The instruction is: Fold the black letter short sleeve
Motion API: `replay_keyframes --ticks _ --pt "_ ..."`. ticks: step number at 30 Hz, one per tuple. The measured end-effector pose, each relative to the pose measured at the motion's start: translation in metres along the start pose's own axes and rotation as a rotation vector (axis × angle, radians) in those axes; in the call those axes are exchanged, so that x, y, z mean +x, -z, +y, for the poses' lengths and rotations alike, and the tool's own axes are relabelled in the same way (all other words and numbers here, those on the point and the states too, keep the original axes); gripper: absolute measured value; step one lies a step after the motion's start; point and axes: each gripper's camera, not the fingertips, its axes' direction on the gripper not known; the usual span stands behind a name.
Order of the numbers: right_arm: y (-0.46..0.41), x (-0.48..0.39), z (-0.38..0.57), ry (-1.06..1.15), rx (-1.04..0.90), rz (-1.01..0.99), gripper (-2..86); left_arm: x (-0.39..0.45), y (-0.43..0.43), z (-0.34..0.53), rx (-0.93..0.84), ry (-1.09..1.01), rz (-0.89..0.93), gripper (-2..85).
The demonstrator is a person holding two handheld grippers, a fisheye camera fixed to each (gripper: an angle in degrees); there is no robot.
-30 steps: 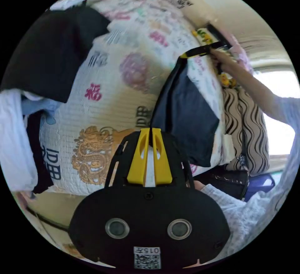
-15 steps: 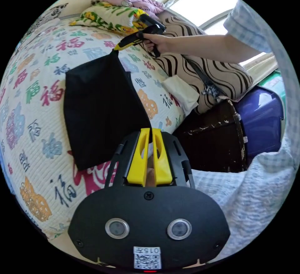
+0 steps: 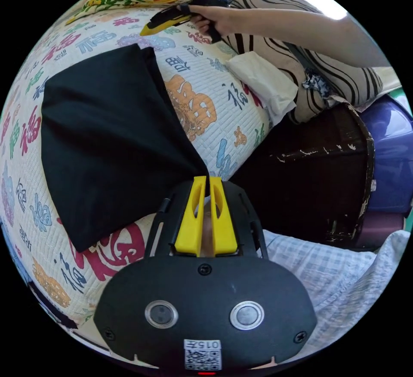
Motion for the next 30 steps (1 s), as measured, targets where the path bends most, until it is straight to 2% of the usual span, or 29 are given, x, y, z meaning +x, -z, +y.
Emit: replay_keyframes --ticks 2,5,11,14,17,20,22,23,26,28,30 --pt "-0.008 -0.006 -0.006 0.008 -0.054 0.017 6.3 -0.001 0.001 -0.008 -0.011 0.001 0.011 -0.3" --pt "-0.014 -0.008 -0.01 -0.017 -0.123 0.068 2.5 0.003 0.004 -0.023 -0.033 -0.036 -0.002 -0.3" --pt "0.031 -0.02 0.014 -0.058 -0.027 0.056 -0.2 0.018 0.021 -0.05 0.017 -0.097 0.04 -0.2" --pt "0.042 -0.026 0.028 -0.065 -0.097 0.222 0.1 0.028 0.023 -0.068 0.03 -0.171 0.089 0.3" --pt "0.039 -0.016 0.035 -0.128 -0.134 0.219 1.1 0.023 0.0 -0.087 -0.087 -0.162 0.021 1.6" --pt "0.049 -0.016 0.035 -0.217 -0.099 0.276 3.3 -0.001 -0.007 -0.098 -0.208 -0.061 0.154 4.9" --pt "0.068 -0.035 0.032 -0.193 0.014 0.354 5.0 -0.013 0.012 -0.097 -0.176 -0.058 0.256 5.4" --pt "0.072 -0.041 0.03 -0.167 0.036 0.35 5.2 -0.022 0.03 -0.097 -0.155 -0.061 0.297 5.5" --pt "0.068 -0.068 0.007 -0.038 0.013 0.18 5.6 -0.058 0.082 -0.092 -0.038 0.045 0.187 5.5" --pt "0.045 -0.09 -0.02 0.067 -0.065 0.041 3.5 -0.083 0.101 -0.089 -0.017 0.142 0.105 5.3" --pt "0.019 -0.107 -0.039 0.145 -0.149 -0.005 1.3 -0.108 0.109 -0.088 -0.024 0.226 0.057 4.6"
